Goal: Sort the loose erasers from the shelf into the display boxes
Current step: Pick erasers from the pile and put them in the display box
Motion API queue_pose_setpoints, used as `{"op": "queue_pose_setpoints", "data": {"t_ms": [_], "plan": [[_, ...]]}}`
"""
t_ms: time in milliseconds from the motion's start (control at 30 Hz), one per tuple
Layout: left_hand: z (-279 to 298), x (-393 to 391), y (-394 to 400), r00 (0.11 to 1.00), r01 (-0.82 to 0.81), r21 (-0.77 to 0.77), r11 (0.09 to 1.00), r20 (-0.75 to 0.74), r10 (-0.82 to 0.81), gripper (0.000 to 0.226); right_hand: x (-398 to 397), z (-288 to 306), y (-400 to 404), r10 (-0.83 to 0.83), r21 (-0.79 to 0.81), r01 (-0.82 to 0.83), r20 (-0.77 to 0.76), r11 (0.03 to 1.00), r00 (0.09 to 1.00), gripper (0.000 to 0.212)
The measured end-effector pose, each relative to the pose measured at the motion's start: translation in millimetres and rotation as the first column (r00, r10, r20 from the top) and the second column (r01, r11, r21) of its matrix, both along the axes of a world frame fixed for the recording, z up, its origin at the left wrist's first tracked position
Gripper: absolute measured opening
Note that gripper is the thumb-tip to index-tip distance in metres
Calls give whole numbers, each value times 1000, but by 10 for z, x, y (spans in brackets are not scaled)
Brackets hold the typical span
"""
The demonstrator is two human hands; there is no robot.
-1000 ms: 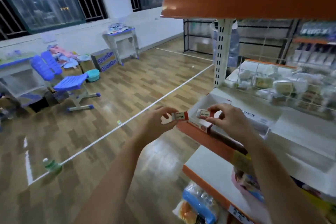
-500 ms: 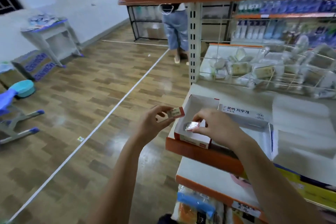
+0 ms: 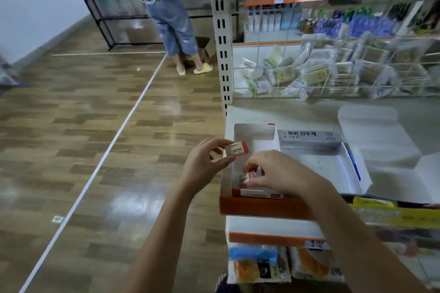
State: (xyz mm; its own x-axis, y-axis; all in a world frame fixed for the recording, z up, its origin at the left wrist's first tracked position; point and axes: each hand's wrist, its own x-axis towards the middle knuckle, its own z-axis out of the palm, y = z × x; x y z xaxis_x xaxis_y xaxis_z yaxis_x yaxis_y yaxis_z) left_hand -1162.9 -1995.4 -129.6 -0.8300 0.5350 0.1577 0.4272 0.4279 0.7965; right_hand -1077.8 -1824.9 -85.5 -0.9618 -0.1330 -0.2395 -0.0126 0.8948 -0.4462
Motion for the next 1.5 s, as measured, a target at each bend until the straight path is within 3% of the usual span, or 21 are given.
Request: {"op": "queue_pose_setpoints", "data": {"t_ms": [367, 700, 800, 933, 1067, 1267, 1500], "plan": [[-98, -57, 17, 997, 68, 36, 997, -40, -66, 32, -30, 45, -37, -6, -82, 19, 151, 996, 988, 30], [-51, 26, 6, 998, 45, 12, 999, -40, -44, 29, -63, -12, -43, 37, -45, -30, 160, 999, 986, 23], [30, 24, 2, 993, 19, -66, 998, -114, -27, 33, -32, 88, 58, 5, -91, 5, 111, 996, 994, 22], [225, 13, 57, 974, 56, -201, 978, -204, -98, 37, 96, 309, 359, -175, -156, 177, 30, 972, 984, 8], [358, 68, 174, 941, 213, -336, 918, -181, -285, 37, 152, 305, 538, -362, 4, 362, 15, 932, 932, 18], [371, 156, 372, 890, 370, -496, 786, -53, -452, 37, 75, 112, 448, -380, 36, 380, 177, 924, 908, 44], [337, 196, 446, 882, 386, -559, 734, -10, -471, 39, 38, 34, 466, -385, -10, 395, 209, 919, 899, 35]]}}
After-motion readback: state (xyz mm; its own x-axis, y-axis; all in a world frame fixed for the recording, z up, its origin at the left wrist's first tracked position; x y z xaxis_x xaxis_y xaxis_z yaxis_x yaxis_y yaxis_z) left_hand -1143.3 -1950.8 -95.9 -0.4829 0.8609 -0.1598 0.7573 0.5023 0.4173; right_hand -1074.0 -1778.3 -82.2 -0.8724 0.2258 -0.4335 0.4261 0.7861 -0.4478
